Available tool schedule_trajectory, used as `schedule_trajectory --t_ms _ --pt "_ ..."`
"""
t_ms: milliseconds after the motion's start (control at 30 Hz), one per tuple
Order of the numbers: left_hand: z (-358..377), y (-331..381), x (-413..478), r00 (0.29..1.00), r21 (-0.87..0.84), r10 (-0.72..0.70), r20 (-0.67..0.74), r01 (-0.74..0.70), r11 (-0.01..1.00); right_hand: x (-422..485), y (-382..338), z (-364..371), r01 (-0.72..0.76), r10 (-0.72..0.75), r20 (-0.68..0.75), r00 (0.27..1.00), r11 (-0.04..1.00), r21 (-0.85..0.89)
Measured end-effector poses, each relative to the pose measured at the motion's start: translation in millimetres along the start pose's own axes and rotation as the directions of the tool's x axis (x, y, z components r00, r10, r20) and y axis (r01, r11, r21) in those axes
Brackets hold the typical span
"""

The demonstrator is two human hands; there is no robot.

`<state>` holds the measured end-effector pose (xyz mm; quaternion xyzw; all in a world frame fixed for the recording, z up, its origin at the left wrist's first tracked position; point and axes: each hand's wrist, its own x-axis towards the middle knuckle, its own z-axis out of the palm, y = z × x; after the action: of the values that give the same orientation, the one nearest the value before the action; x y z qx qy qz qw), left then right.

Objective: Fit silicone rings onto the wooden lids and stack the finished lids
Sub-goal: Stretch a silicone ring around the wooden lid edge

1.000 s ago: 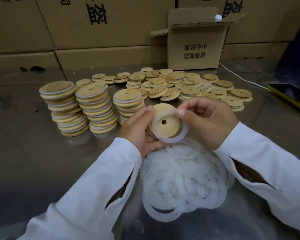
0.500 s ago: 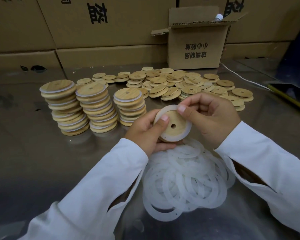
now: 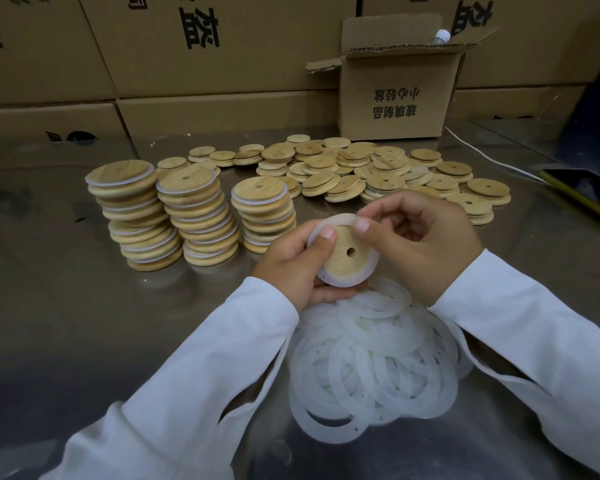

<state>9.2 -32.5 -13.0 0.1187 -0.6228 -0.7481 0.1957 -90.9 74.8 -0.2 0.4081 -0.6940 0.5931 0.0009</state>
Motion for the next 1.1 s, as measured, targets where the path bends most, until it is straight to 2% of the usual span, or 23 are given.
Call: schedule_trajectory --t_ms 133,367,467,1100 --pt "0.7 0.0 0.1 1.0 0.005 0.001 -0.01 -0.001 1.0 -1.2 -1.9 -1.1 0.038 -0.037 0.01 0.999 0.998 -0.049" --pt "1.1 0.9 -0.1 1.0 0.01 0.009 -0.022 -0.009 1.0 1.1 -4.9 -1.4 -0.072 0.066 0.042 0.997 0.987 0.144" --pt "0.5 1.5 0.5 0.999 -0.007 0.001 -0.038 -0.001 1.0 1.6 -5.9 -1.6 -0.098 0.092 0.04 0.995 0.98 0.175" --pt "0.5 -1.2 0.1 0.994 0.064 0.064 -0.088 -0.058 0.996 1.3 -5.0 0.8 -0.073 0.074 -0.023 0.997 0.996 0.053"
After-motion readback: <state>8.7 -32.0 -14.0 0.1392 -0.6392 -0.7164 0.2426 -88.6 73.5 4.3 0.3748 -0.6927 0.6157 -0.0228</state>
